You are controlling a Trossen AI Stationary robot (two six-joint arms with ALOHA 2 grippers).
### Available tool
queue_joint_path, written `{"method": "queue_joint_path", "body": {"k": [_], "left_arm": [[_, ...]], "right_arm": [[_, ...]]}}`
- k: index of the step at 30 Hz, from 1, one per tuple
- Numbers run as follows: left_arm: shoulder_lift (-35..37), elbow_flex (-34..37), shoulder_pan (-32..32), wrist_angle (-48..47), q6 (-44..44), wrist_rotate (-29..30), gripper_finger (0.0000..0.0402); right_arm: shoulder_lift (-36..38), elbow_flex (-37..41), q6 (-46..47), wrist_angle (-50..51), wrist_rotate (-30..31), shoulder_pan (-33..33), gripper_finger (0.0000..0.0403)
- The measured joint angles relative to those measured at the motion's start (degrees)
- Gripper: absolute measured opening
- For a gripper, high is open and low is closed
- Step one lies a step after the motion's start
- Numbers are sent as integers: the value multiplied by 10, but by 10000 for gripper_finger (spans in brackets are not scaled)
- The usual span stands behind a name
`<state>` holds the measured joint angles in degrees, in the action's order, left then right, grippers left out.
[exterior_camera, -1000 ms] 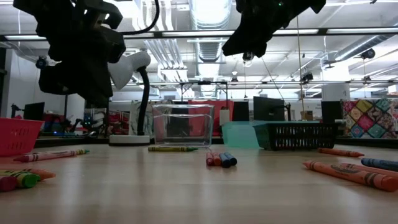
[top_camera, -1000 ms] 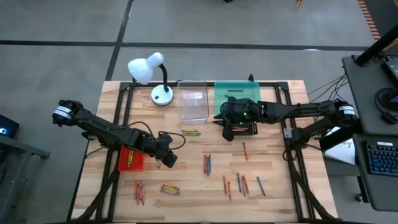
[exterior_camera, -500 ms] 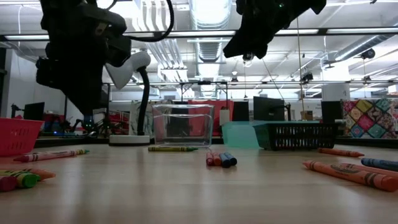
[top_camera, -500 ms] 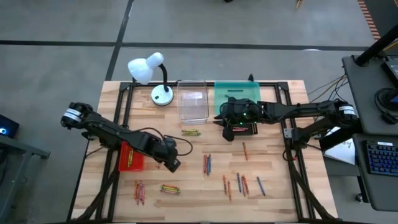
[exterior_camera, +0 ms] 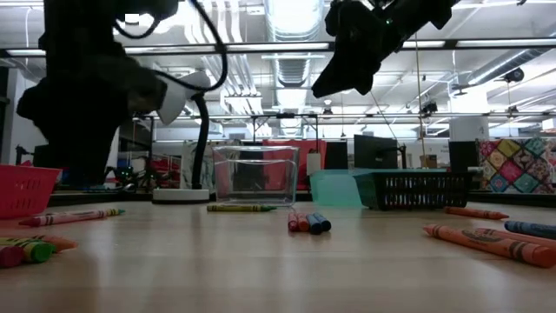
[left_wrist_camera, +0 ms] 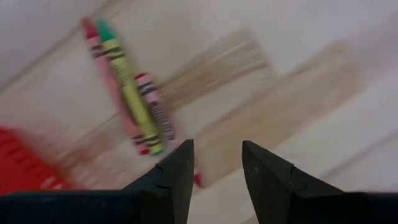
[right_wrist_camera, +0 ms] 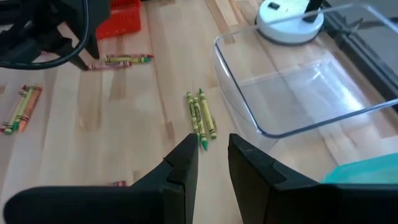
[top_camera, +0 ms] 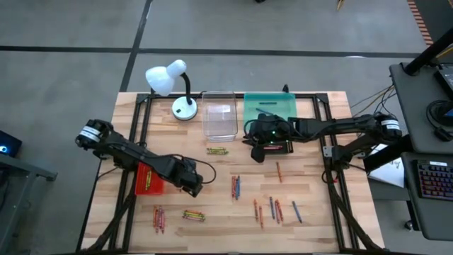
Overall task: Sort crayons
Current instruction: Put the red crayon into the black bin
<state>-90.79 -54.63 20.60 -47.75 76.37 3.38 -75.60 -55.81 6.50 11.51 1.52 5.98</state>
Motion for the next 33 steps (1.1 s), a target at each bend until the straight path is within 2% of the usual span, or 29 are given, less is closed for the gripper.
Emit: {"method": "queue_joint_path", "body": {"k": [9,14,22,33], "left_arm": [[-55,-1,21,-3,20,-16,148],[-67,-1,26,1,22,-15,151],[-73,0,27,10,20,-9,139],[-88,0,28,37,-3,4,104]], "right_arm": [[-31,-2,4,-4,0,0,77],[-30,-3,4,-7,0,0,77],[-30,-3,5,-12,0,0,77],[-30,-3,4,-13,0,0,77]]}}
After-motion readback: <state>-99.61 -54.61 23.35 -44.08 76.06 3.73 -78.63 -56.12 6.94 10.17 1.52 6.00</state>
